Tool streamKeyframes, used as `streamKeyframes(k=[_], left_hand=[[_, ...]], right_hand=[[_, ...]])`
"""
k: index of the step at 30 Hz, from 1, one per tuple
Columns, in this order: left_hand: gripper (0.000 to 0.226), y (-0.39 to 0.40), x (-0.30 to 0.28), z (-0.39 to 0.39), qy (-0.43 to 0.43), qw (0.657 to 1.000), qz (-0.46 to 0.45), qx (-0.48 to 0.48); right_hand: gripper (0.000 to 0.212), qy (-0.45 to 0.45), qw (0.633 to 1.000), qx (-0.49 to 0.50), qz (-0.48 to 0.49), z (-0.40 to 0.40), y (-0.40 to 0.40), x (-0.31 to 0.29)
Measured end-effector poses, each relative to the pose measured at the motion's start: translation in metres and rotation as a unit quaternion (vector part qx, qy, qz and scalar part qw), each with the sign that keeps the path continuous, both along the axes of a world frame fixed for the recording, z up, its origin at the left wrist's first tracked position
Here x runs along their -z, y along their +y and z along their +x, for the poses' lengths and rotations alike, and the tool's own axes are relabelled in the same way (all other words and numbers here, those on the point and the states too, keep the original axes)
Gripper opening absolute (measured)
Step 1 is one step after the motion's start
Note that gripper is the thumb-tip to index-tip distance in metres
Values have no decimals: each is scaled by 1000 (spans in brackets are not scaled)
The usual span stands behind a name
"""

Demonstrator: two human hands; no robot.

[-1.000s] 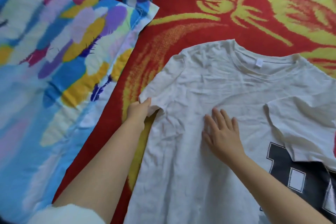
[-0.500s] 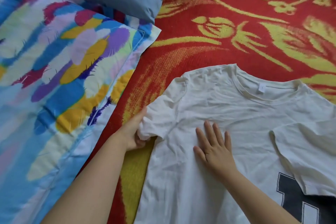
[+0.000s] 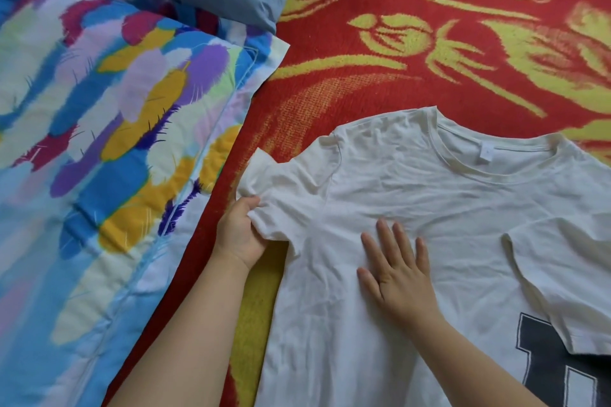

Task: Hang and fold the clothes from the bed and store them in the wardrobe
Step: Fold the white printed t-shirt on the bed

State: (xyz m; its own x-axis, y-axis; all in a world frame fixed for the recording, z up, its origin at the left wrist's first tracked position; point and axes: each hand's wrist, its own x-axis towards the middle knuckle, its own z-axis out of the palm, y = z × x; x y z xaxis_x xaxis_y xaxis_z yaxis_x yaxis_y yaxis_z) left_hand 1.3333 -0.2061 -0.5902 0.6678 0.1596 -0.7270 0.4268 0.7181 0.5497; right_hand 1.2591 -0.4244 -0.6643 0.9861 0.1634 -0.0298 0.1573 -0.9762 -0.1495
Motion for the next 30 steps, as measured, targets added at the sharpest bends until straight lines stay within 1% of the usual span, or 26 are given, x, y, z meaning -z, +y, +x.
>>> streamKeyframes(k=[2,4,5,6,7,8,9,10,11,12,13,15,16,17,18,19,20,21,22,23,24,25,26,27,29,30], left_hand=[[37,-5,-4,3,-23,1000,-12,-10],[57,-12,-9,5,-79,997,-13,10],[60,-16,-11,6,-124,992,-11,39],[56,-20,-14,7,-173,981,0,84],[55,-25,-17,6,-215,964,26,153],[57,-31,-20,4,-249,930,74,260],[59,-37,-19,1,-268,866,135,400],[63,-45,-15,-3,-274,775,191,537],[65,-52,-10,-9,-270,690,244,626],[61,-55,-6,-16,-279,632,303,657],[56,-56,-6,-24,-306,601,368,641],[52,-49,4,-38,-359,574,511,529],[50,-41,16,-46,-379,545,582,470],[49,-33,28,-53,-382,506,648,421],[47,-28,38,-59,-367,472,696,397],[44,-24,47,-67,-352,449,723,389],[40,-22,54,-71,-352,428,744,373],[34,-21,60,-75,-356,416,758,355],[27,-20,64,-75,-362,414,764,337],[22,-20,68,-73,-363,421,766,322],[18,-20,71,-73,-356,430,770,308],[16,-21,73,-72,-350,430,779,293],[15,-22,75,-72,-348,421,788,283],[16,-23,78,-74,-349,412,795,277],[17,-23,83,-76,-357,393,803,270],[17,-24,85,-76,-355,392,806,268]], right_hand=[[56,3,1000,-8,15,0,1,4],[55,19,999,-17,28,2,1,2],[57,24,999,-21,32,4,0,-1],[63,42,996,-20,71,6,-4,-3],[66,92,984,-3,150,11,-10,-12],[63,183,933,55,305,16,-18,-25],[54,248,831,131,480,22,-25,-42],[40,253,718,212,613,28,-36,-56],[27,224,639,289,676,31,-50,-64],[22,201,609,344,686,34,-61,-70],[23,202,621,375,658,38,-68,-78],[22,184,706,379,570,45,-75,-82],[21,166,757,357,521,51,-72,-84],[19,152,804,324,474,59,-66,-88],[15,138,848,284,426,67,-57,-92],[10,132,885,235,380,75,-45,-94],[17,119,919,185,328,87,-33,-96],[30,114,944,134,279,99,-18,-95],[42,111,961,89,237,112,-3,-95],[51,112,970,61,206,125,13,-93],[58,118,973,57,190,137,28,-90],[61,118,973,70,183,148,39,-89],[62,117,973,94,176,159,49,-87],[58,115,973,118,162,169,56,-84],[40,117,972,141,148,188,60,-78],[35,122,968,145,167,196,60,-74]])
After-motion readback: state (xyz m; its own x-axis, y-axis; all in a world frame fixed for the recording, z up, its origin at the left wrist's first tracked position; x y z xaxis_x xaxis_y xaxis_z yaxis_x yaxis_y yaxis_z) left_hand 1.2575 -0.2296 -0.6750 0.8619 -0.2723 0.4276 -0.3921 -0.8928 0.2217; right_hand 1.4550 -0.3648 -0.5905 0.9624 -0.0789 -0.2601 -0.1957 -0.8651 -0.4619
